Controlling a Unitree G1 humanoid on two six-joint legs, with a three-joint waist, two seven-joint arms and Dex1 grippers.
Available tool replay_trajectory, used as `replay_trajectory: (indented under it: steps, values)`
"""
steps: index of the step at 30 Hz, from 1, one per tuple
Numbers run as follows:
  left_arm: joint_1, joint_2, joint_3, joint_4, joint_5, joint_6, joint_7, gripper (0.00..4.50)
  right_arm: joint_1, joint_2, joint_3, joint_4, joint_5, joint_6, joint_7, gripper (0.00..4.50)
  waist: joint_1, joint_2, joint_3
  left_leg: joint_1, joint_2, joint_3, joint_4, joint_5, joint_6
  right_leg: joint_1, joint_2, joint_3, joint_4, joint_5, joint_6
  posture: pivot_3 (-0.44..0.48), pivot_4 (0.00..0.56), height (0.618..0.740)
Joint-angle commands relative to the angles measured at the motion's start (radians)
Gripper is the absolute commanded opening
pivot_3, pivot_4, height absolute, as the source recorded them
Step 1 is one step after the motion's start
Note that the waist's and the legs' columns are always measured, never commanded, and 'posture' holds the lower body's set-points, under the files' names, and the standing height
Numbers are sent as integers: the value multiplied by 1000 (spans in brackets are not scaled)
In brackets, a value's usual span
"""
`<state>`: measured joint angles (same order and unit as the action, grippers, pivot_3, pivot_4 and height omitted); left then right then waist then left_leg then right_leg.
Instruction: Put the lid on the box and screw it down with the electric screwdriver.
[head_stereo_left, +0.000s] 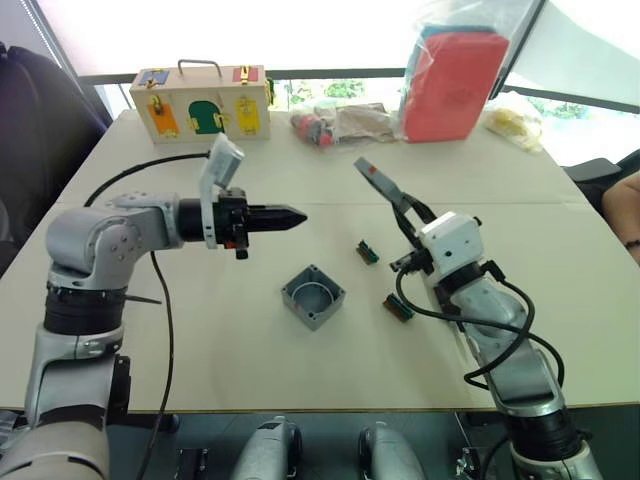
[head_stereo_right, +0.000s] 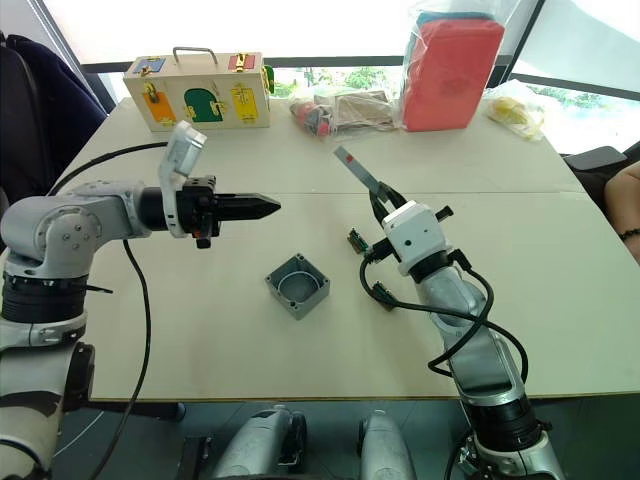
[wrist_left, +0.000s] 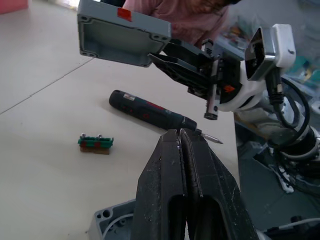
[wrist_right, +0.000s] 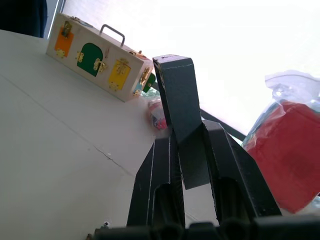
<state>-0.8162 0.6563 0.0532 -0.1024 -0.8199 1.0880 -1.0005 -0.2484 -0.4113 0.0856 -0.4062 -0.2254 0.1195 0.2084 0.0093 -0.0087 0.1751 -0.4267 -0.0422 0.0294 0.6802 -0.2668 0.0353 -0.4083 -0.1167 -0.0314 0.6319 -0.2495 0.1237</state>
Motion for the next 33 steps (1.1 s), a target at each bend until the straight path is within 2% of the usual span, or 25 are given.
replay_trajectory:
  steps: [1, 5, 11, 18, 28, 33]
  values:
    - [-32, 17, 25, -15, -21, 1, -5, 60, -25, -25, -15, -20, -44, -66, -3, 139, 0, 0, 0, 0, 0, 0, 0, 0, 0, 0, 0, 0, 0, 0, 0, 0, 150, 740]
    - [-65, 51, 25, 55, 8, -29, -40, 60, 0, -147, 71, -13, -199, -247, 38, 139, -1, 0, 0, 0, 0, 0, 0, 0, 0, 0, 0, 0, -1, 0, 0, 0, 150, 740]
    - [-109, 114, -7, 152, 52, -77, -129, 60, 32, -211, 127, 29, -307, -395, 39, 139, -3, 0, 0, 0, 0, 0, 0, 0, 0, 0, 1, 0, -1, 0, 0, 0, 150, 740]
    - [-86, 102, -55, 133, 69, -96, -176, 60, 48, -195, 184, 51, -424, -499, 23, 139, 0, 0, 0, 0, 0, 0, 0, 0, 0, 1, 1, 0, -1, 0, 0, 0, 150, 740]
    - [-47, 30, -155, 166, 141, -155, -216, 60, 79, -142, 228, 102, -548, -545, -24, 139, 0, 0, 0, 0, 0, 0, 0, 0, 0, 1, 1, 0, 0, 0, 0, 0, 150, 740]
    - [-30, 27, -213, 169, 187, -196, -263, 60, 89, -132, 237, 130, -583, -563, -44, 139, -1, 0, 0, 0, 0, 0, 0, 0, 0, 1, 1, 0, 0, 0, 0, 0, 150, 740]
